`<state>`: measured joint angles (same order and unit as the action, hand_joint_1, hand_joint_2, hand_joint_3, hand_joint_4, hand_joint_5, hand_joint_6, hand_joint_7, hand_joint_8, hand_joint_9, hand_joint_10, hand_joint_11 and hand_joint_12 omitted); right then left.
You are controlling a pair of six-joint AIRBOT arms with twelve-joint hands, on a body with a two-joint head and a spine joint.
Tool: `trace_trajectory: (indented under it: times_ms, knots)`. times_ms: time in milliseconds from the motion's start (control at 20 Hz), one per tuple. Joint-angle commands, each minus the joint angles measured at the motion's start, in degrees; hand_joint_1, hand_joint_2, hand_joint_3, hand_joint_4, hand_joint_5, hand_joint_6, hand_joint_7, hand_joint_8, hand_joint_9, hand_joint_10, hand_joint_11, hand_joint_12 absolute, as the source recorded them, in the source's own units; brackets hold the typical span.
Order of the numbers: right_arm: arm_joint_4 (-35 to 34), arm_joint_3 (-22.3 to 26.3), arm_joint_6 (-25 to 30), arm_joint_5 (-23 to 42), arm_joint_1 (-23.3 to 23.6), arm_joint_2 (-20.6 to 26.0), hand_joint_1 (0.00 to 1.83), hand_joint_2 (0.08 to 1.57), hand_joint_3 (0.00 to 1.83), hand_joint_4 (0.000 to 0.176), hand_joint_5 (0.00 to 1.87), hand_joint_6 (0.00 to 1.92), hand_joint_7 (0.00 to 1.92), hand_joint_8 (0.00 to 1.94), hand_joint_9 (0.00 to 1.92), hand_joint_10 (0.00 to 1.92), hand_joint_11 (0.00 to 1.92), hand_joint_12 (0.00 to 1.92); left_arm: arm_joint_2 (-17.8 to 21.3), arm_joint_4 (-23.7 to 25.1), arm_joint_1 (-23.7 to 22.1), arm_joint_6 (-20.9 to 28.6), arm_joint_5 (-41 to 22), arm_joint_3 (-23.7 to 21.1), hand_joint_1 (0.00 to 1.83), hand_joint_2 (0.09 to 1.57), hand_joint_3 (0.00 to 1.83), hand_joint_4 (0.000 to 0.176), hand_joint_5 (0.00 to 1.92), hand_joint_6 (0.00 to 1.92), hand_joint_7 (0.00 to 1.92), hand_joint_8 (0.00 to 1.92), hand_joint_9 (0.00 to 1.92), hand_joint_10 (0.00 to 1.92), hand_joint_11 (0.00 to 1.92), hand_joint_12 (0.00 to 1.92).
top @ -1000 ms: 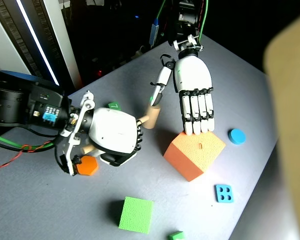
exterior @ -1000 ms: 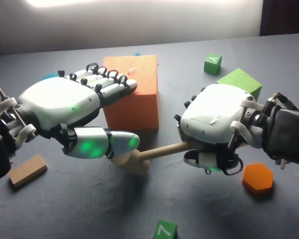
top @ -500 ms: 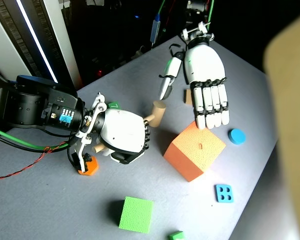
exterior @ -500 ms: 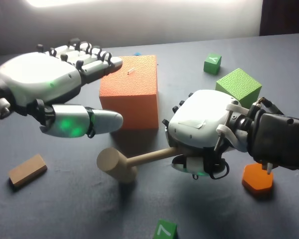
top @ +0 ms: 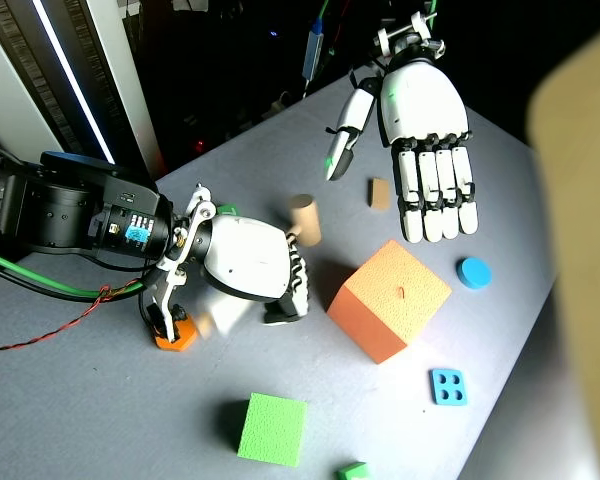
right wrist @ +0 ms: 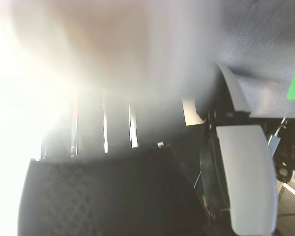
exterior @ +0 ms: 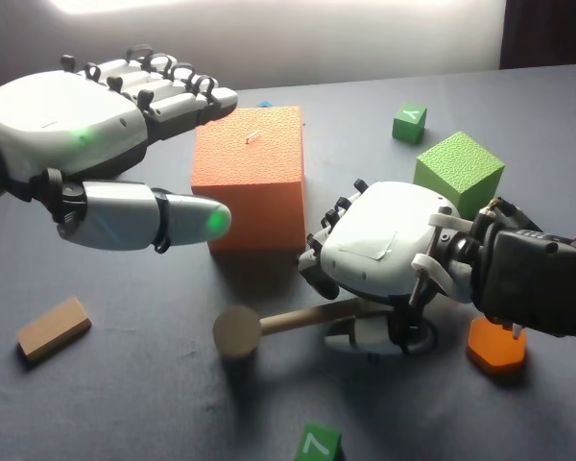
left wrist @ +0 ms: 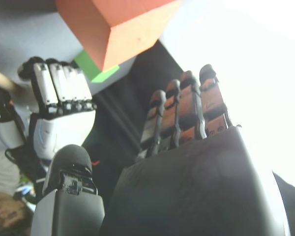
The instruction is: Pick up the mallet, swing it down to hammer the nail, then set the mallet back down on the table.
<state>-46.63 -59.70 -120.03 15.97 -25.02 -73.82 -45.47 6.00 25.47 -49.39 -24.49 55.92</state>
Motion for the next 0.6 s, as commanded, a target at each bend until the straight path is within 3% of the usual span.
trace_trajectory:
  times_ms: [0,50,150,200,250,300,350,450,550]
  knots:
    - [1.6,0.0,0.0,3.8,0.1,0.2,0.61,1.14,0.00,0.000,0.61,0.94,0.62,1.13,0.59,1.17,0.49,1.27,0.8,-0.5,-0.9,0.3,-6.0,-0.2,0.00,1.20,0.00,0.000,0.04,0.00,0.04,0.00,0.03,0.00,0.00,0.00]
    - [1.6,0.0,0.0,3.8,0.0,0.2,0.62,1.13,0.00,0.000,0.62,0.76,0.62,1.03,0.58,1.11,0.47,1.22,1.0,-0.5,-0.9,0.3,-6.0,-0.4,0.00,1.20,0.00,0.000,0.04,0.00,0.04,0.00,0.04,0.00,0.00,0.00]
    - [1.6,0.1,0.1,3.7,0.1,0.4,0.63,1.12,0.00,0.000,0.62,0.64,0.59,0.98,0.56,1.05,0.47,1.17,1.4,-0.5,-0.9,0.5,-6.0,-0.8,0.00,1.20,0.00,0.000,0.04,0.00,0.04,0.00,0.03,0.00,0.00,0.00]
    - [1.6,0.1,0.1,3.7,0.1,0.5,0.61,1.10,0.00,0.000,0.55,0.41,0.56,0.79,0.56,0.83,0.41,1.00,1.4,-0.5,-0.9,0.5,-6.0,-0.9,0.00,1.20,0.00,0.000,0.04,0.00,0.04,0.00,0.03,0.00,0.00,0.00]
    - [1.6,0.2,0.3,3.6,0.4,1.3,0.57,1.09,0.00,0.000,0.59,0.15,0.64,0.46,0.65,0.47,0.41,0.80,1.5,-0.5,-1.2,0.5,-6.0,-1.2,0.00,1.20,0.00,0.000,0.05,0.01,0.05,0.00,0.05,0.01,0.02,0.01]
    - [1.6,0.8,1.4,3.1,1.0,2.3,0.57,1.09,0.00,0.000,0.59,0.15,0.64,0.46,0.65,0.47,0.41,0.80,1.6,-0.5,-1.3,0.5,-5.9,-1.4,0.00,1.20,0.00,0.000,0.05,0.01,0.05,0.00,0.05,0.01,0.02,0.01]
    - [1.6,1.0,1.8,3.0,1.3,2.8,0.54,1.09,0.00,0.000,0.60,0.07,0.65,0.28,0.64,0.30,0.36,0.73,1.6,-0.5,-1.4,0.5,-5.8,-1.5,0.00,1.20,0.00,0.000,0.04,0.00,0.04,0.00,0.04,0.00,0.00,0.00]
    - [1.6,2.6,2.6,3.1,2.3,4.6,0.54,1.09,0.00,0.000,0.60,0.07,0.65,0.28,0.64,0.30,0.36,0.73,1.7,-0.5,-1.4,0.6,-5.7,-1.8,0.00,1.20,0.00,0.000,0.04,0.00,0.04,0.00,0.04,0.00,0.00,0.00]
    - [1.6,4.3,3.0,3.2,3.5,6.6,0.50,1.00,0.00,0.000,0.50,0.00,0.57,0.03,0.55,0.07,0.20,0.73,1.8,-0.5,-1.4,0.8,-5.7,-2.0,0.00,1.21,0.00,0.000,0.05,0.01,0.06,0.01,0.05,0.01,0.01,0.01]
